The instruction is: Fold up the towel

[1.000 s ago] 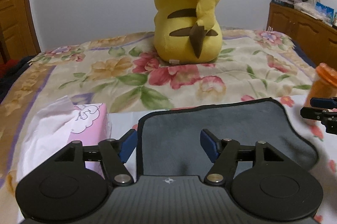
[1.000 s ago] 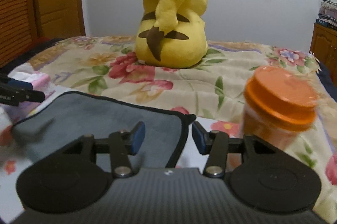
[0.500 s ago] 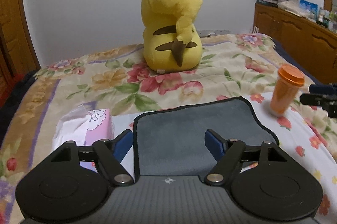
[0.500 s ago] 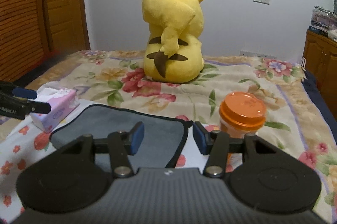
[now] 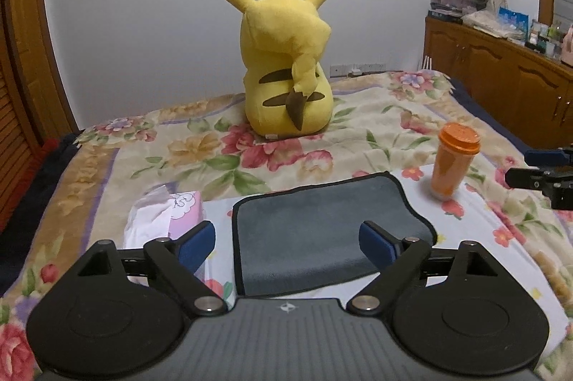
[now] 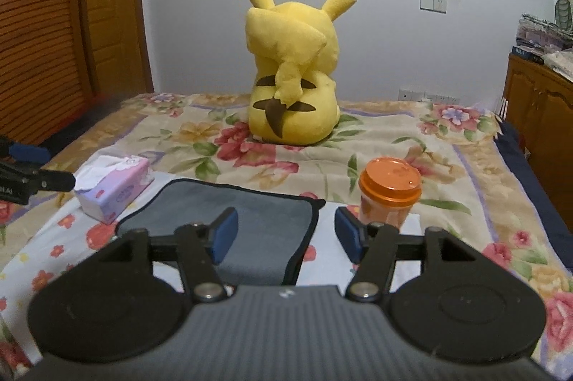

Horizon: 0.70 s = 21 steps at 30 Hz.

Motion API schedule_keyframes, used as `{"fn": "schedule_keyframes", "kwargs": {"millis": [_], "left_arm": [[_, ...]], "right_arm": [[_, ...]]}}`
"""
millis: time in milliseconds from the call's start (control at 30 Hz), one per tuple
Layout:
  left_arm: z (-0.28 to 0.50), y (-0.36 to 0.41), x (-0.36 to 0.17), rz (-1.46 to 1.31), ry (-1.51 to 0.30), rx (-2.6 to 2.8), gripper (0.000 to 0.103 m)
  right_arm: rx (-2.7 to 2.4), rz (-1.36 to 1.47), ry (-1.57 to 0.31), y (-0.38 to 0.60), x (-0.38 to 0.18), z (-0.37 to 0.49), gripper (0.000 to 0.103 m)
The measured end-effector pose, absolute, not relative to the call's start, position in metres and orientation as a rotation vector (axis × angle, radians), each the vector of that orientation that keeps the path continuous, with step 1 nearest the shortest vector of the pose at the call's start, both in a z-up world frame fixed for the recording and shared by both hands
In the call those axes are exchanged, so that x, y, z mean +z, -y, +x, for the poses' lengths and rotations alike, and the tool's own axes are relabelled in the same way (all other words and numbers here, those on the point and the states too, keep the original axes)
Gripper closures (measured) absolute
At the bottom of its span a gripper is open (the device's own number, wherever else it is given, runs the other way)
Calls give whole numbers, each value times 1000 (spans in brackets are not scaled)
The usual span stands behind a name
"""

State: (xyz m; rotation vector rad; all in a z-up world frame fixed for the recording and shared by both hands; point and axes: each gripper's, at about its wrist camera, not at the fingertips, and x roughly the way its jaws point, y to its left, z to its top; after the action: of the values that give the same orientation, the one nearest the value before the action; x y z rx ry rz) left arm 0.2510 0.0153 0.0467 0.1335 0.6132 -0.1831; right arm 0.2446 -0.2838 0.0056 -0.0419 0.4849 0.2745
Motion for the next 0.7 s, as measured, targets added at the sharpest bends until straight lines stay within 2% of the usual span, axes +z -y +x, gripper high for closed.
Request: {"fn": "schedule_keyframes", "kwargs": {"millis": [100, 167, 367, 467, 700], "left_arm": [[236, -15, 56, 125, -606, -191, 6], [227, -15, 61, 120, -597, -191, 0], [199, -14, 71, 81, -561, -198, 0], [190, -15, 72, 54, -564, -197, 0], [168, -13, 76, 45, -556, -189, 0]], "right_arm": [[271, -41, -480, 284, 13, 231, 34], [269, -38, -476, 284, 16, 224, 24], [253, -37, -461, 283, 22, 203, 3], [254, -31, -461, 281, 23, 196, 0], [252, -27, -475, 278, 22, 178, 0]]}}
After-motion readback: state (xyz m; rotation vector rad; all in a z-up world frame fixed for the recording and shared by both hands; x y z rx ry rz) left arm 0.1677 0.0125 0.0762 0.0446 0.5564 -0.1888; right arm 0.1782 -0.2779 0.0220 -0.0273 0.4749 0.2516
